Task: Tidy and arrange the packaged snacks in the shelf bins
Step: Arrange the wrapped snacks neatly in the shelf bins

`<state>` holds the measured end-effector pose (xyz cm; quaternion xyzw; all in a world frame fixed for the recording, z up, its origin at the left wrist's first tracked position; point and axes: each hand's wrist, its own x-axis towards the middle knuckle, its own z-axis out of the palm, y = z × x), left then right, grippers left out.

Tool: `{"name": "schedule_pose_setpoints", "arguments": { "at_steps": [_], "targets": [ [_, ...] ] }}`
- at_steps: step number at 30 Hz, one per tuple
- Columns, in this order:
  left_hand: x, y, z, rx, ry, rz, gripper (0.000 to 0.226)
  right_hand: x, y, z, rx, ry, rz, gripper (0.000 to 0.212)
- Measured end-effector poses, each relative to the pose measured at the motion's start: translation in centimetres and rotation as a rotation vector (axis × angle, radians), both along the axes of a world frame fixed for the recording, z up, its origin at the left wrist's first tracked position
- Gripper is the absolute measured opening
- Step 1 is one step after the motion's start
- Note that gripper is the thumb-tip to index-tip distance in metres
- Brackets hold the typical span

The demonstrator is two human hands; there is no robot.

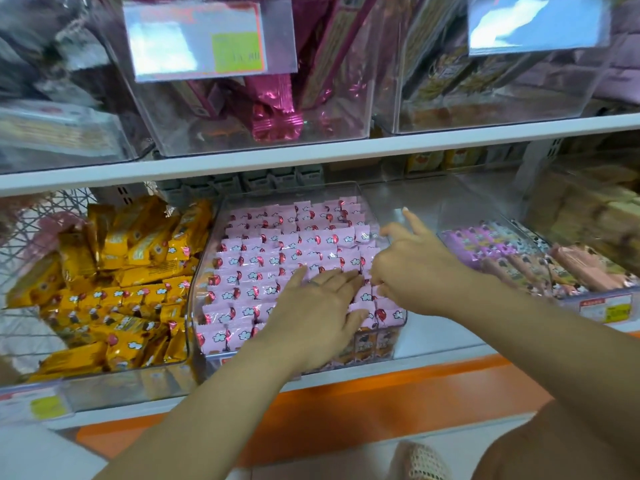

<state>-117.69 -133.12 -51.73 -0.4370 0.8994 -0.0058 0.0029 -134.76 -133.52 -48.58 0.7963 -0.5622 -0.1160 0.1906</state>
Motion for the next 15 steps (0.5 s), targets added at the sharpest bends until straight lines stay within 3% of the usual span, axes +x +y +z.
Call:
{"name": "schedule_pose_setpoints", "arguments": {
  "at_steps": [4, 7, 9, 15],
  "targets": [
    [-0.4, -0.5, 0.2, 0.015, 0.023, 0.013, 0.056, 0.0, 0.0, -0.1, 0.043, -0.118, 0.022, 0.022],
    [0.3, 0.0, 0.5, 0.003, 0.078, 0.009, 0.058, -1.1, 1.3, 0.0, 0.081, -0.479, 0.024, 0.030],
    [1.5, 0.4, 0.8, -0.031, 0.148, 0.044, 0.056, -1.3, 2.5, -0.2, 0.039, -0.563, 0.043, 0.034],
    [4.5, 0.8, 0.2, 0.036, 0.048, 0.161, 0.053, -0.3, 2.8, -2.8, -0.051, -0.065, 0.171, 0.061]
  ]
}}
